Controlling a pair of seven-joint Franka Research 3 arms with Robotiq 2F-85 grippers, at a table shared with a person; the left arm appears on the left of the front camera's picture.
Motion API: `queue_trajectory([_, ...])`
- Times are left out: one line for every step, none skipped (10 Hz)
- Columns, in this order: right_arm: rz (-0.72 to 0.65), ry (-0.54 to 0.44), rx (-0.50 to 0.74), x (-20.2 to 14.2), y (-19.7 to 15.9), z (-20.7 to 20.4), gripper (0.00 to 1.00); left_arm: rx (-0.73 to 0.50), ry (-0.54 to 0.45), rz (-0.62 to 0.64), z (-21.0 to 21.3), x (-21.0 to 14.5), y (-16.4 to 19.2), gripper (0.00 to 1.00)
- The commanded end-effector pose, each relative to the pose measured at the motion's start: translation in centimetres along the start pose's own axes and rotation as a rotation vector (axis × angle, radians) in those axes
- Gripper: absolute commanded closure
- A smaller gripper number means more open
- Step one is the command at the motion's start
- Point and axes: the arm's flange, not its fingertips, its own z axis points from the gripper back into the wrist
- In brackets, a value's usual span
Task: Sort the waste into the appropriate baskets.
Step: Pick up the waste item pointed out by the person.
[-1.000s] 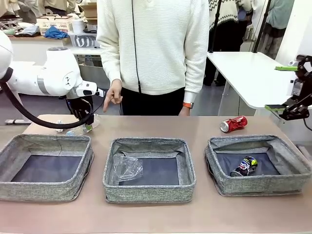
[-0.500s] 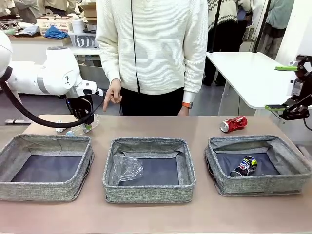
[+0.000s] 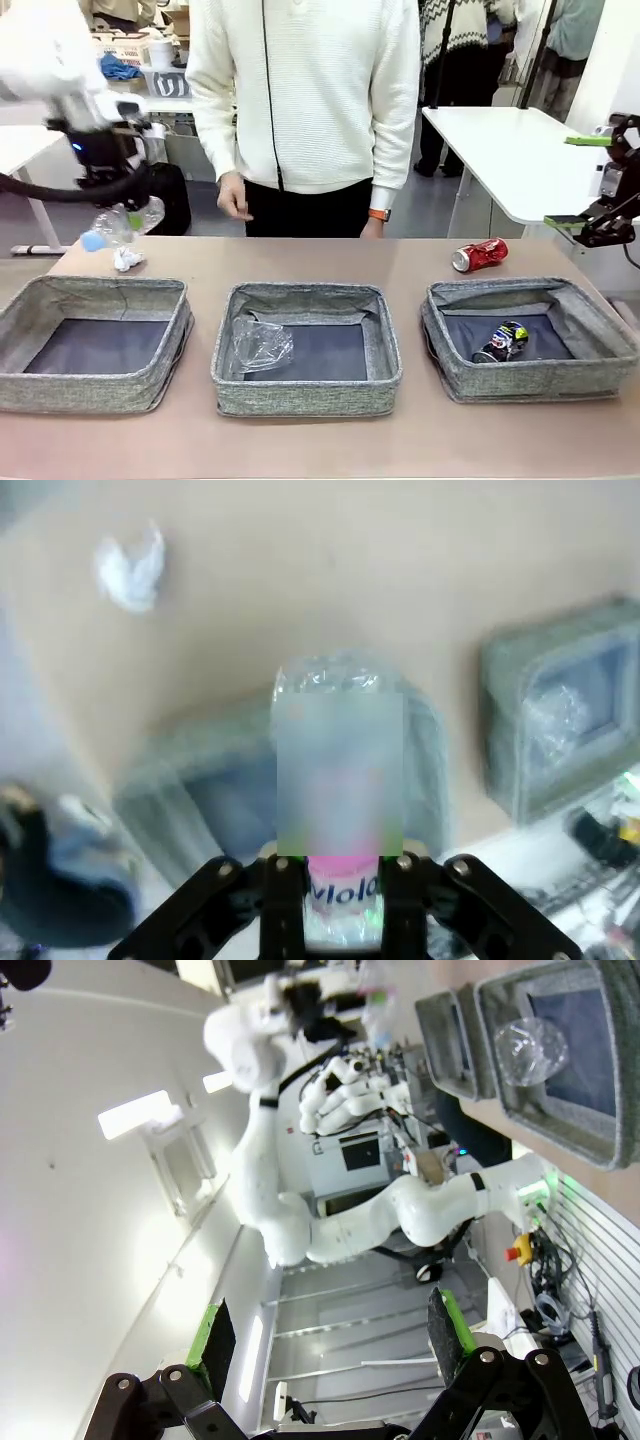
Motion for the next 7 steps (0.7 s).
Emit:
queue_trajectory([0.005,-0.001,0.012,-0.1,0.1,-0.1,0.0,-0.079,-0.111,0.304,0.2,-4.6,-2.6,1.0])
queue_trajectory([0.005,-0.001,0.012,-0.1,0.1,-0.1,0.0,-0.11,-0.125,0.35,-0.8,-6.1,-3.8,1.0])
queue_trajectory([0.005,-0.001,0.012,-0.1,0.1,-0.1,0.0,-0.144,-0.249,0.403,-1.5,-6.8,-4.7,1.0])
queue_trajectory([0.005,-0.001,0.012,-0.1,0.1,-0.1,0.0,-0.161,-0.206,0.321,-1.4,-5.6,-4.2,1.0])
queue_trajectory([0.005,-0.001,0.012,-0.1,0.1,-0.1,0.0,-0.143,-0.107,0.351,1.4,-7.0,-3.9,1.0])
queue_trajectory([0.005,-0.001,0.012,-0.1,0.1,-0.1,0.0,-0.143,-0.107,0.351,1.4,-7.0,-3.9,1.0])
queue_trajectory([0.005,-0.001,0.012,-0.1,0.1,-0.1,0.0,-0.143,-0.107,0.351,1.4,-7.0,-3.9,1.0])
